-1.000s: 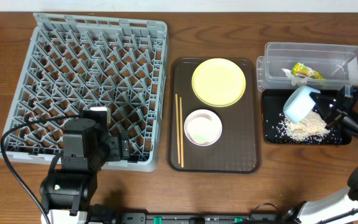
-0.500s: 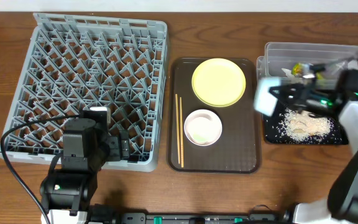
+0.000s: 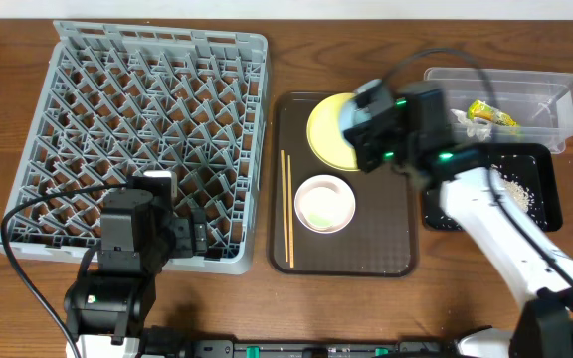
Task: Sort waste into correct bins and load items into the dishwasher
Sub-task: 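Set the emptied blue bowl onto the yellow plate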
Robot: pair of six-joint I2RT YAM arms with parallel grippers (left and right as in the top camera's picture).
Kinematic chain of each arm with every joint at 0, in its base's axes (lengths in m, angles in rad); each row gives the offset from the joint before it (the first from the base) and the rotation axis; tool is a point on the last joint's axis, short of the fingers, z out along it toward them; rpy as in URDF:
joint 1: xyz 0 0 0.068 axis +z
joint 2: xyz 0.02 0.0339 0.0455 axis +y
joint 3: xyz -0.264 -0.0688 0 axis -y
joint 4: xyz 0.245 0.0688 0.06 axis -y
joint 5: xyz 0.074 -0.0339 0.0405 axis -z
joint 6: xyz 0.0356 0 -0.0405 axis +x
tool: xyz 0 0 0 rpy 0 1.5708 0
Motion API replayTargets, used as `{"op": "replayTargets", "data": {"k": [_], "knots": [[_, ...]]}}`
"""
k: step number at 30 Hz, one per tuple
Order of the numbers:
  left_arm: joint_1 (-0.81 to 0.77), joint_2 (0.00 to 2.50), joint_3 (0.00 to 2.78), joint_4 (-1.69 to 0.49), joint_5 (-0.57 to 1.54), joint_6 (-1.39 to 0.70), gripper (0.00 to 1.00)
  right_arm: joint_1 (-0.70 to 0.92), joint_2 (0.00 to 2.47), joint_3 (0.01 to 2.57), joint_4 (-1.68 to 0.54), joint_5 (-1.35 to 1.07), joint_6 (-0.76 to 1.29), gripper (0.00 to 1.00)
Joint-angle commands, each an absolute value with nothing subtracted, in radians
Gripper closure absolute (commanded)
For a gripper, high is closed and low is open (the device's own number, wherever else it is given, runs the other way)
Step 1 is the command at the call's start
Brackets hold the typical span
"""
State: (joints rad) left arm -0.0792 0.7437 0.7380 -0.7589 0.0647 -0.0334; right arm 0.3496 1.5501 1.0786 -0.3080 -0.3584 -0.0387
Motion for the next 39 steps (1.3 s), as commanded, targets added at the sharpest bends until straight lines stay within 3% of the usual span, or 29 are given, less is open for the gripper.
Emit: {"op": "replayTargets", "data": {"k": [1,12,14,16,19,25,31,39], "knots": [[-0.075,0.741,0.759,-0.759,0.063,-0.046,0.08,0.439,1.621,1.088,-0.263,-0.094,-0.166,0.99],[-0.075,0.741,0.759,-0.762,0.063,-0.046,0.08,0.478,1.809,1.088,-0.139,-0.033,-0.173,0.99],[-0.075,0.741,0.759,-0.764,0.062,-0.046,0.08,0.478,1.808,1.089,-0.132,-0.033,-0.173,0.90],[-0.075,0.741,0.759,-0.766,0.063,-0.046,0.08,0.478,1.803,1.089,-0.130,-0.034,-0.169,0.74],[-0.075,0.741,0.759,-0.767,0.063,-0.046,0.08,0.479,1.781,1.089,-0.138,-0.034,-0.166,0.63],[-0.075,0.741,0.759,-0.767,0.063,-0.046,0.08,0.478,1.645,1.089,-0.231,-0.035,-0.081,0.59],[-0.075,0.741,0.759,-0.766,0.063,-0.046,0.08,0.478,1.448,1.089,-0.441,-0.212,0.015,0.54],[-0.075,0.741,0.759,-0.767,0.063,-0.046,0.08,0.479,1.488,1.079,-0.692,-0.325,0.061,0.56]]}}
